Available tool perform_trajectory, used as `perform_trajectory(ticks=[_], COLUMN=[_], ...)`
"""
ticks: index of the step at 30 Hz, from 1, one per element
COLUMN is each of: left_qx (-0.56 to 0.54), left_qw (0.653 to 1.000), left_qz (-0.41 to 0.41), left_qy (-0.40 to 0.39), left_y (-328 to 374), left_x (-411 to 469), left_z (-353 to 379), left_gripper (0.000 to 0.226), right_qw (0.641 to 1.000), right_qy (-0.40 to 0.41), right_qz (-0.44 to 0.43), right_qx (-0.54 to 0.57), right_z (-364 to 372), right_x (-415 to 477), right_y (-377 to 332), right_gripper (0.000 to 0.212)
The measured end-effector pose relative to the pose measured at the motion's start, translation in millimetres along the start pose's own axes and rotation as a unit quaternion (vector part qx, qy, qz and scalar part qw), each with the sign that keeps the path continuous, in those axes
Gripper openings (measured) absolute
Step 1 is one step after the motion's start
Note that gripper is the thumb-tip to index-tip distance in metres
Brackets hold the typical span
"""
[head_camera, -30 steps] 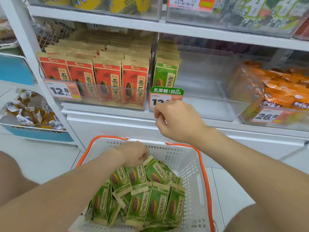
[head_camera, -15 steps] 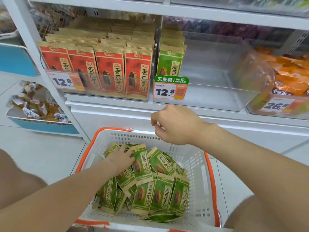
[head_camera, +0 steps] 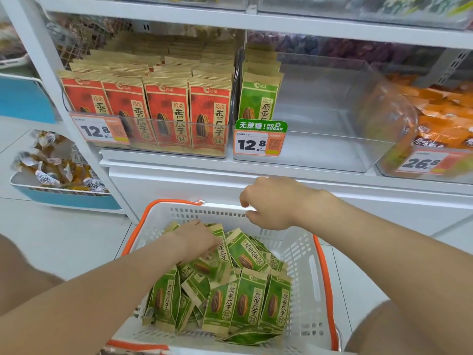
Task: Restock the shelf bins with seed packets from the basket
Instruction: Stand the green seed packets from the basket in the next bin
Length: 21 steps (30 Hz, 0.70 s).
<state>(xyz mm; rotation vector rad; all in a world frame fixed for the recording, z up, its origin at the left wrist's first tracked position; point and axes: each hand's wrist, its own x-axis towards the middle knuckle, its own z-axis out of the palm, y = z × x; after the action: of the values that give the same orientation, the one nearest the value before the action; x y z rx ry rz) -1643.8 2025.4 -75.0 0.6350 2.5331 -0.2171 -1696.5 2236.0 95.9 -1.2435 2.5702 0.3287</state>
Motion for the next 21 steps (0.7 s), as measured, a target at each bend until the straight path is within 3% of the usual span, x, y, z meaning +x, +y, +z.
perform_trajectory(ticks=[3,7,8,11,13,17,19,21], left_qx=[-0.134,-0.307,-0.360,-0.505,-0.561,-0.623,-0.635,-0.662], left_qw=[0.990,0.939,0.913,0.828,0.781,0.647,0.571,0.509], left_qz=[0.008,0.020,0.023,0.032,0.032,-0.080,-0.131,-0.139], left_qy=[0.034,0.154,0.192,0.243,0.272,0.433,0.504,0.532], left_y=[10.7,22.8,23.8,27.1,27.1,24.0,23.5,26.5], left_x=[7.7,6.4,5.8,-0.9,-9.3,-17.8,-20.3,-23.8], left_z=[-18.1,-56.0,-66.4,-102.4,-123.6,-147.1,-153.4,-159.7], left_gripper=[0.027,0.011,0.001,0.009,0.008,0.031,0.040,0.045], right_qw=[0.996,0.987,0.986,0.988,0.988,0.974,0.952,0.907], right_qy=[-0.079,-0.140,-0.145,-0.126,-0.100,-0.026,0.033,0.105], right_qz=[0.029,0.061,0.074,0.088,0.071,0.059,0.073,0.094], right_qx=[0.013,0.042,0.036,0.036,0.091,0.215,0.295,0.397], right_z=[7.1,5.8,4.2,1.0,-5.9,-33.3,-40.9,-44.2], right_x=[-0.1,-7.4,-9.8,-14.0,-15.6,-20.7,-22.7,-22.8], right_y=[5.0,7.3,7.4,11.2,18.2,36.0,44.0,51.9], right_gripper=[0.020,0.039,0.042,0.042,0.044,0.042,0.031,0.023])
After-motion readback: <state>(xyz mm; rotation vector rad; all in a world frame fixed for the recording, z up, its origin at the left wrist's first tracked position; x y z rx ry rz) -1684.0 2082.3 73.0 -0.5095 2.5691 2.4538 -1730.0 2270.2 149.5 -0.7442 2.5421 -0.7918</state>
